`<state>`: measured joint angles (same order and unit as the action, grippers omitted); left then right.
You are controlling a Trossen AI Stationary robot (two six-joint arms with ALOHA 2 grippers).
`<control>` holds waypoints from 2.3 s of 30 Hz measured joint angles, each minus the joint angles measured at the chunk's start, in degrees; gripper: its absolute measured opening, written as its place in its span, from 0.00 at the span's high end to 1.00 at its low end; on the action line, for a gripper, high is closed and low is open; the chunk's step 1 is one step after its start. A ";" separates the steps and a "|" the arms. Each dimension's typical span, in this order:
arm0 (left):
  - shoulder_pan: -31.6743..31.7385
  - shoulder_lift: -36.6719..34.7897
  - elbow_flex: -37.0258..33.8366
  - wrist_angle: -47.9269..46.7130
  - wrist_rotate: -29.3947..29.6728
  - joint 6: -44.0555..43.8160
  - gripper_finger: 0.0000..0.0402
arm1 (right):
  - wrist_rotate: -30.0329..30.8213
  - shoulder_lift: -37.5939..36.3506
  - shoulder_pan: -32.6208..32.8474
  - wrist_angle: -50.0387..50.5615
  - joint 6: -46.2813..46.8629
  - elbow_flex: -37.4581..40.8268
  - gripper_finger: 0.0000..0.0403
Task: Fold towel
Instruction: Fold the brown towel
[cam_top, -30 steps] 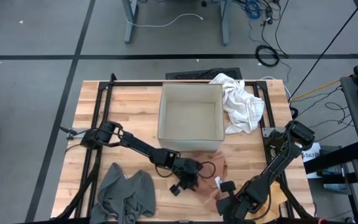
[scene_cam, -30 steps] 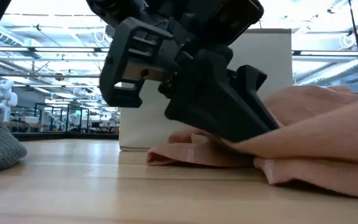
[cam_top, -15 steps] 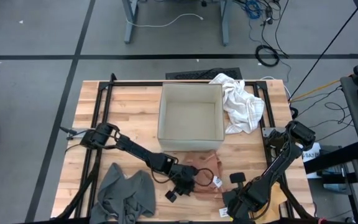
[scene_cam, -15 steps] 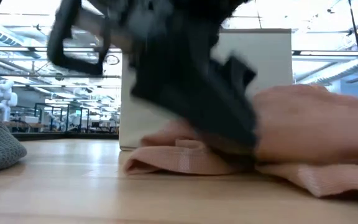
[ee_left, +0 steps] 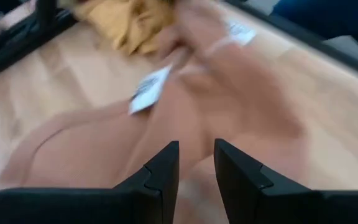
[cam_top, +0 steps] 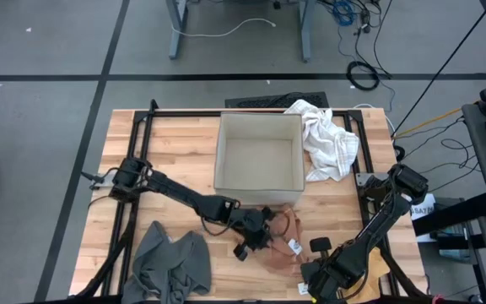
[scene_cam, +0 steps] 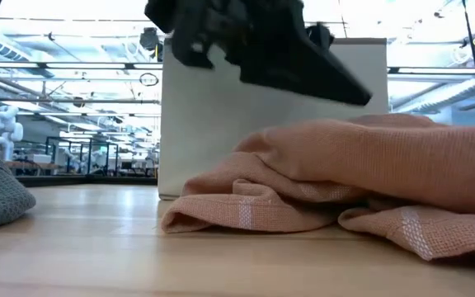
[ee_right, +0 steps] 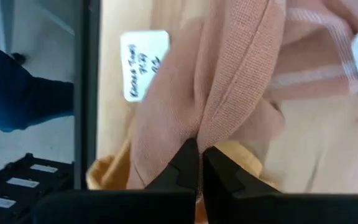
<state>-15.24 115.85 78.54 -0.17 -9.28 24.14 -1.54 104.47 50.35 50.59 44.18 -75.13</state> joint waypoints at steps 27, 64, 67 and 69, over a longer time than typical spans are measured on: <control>2.10 5.20 0.12 -9.08 -3.46 6.51 0.73 | 6.19 0.02 -0.04 -4.19 -1.92 0.00 1.00; -12.04 -11.39 0.00 -28.28 44.13 -2.05 1.00 | 10.60 0.04 -0.04 16.47 -2.20 0.00 1.00; -12.76 -12.46 0.00 -27.87 50.25 -2.01 1.00 | 12.38 0.04 -0.11 17.86 -2.42 -0.02 1.00; -13.18 -13.06 0.00 -27.63 51.53 -2.37 1.00 | 12.80 0.04 -0.15 18.76 -2.56 -0.02 1.00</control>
<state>-28.42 102.80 78.54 -27.80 42.25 21.77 11.26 104.51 50.19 69.35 41.62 -75.16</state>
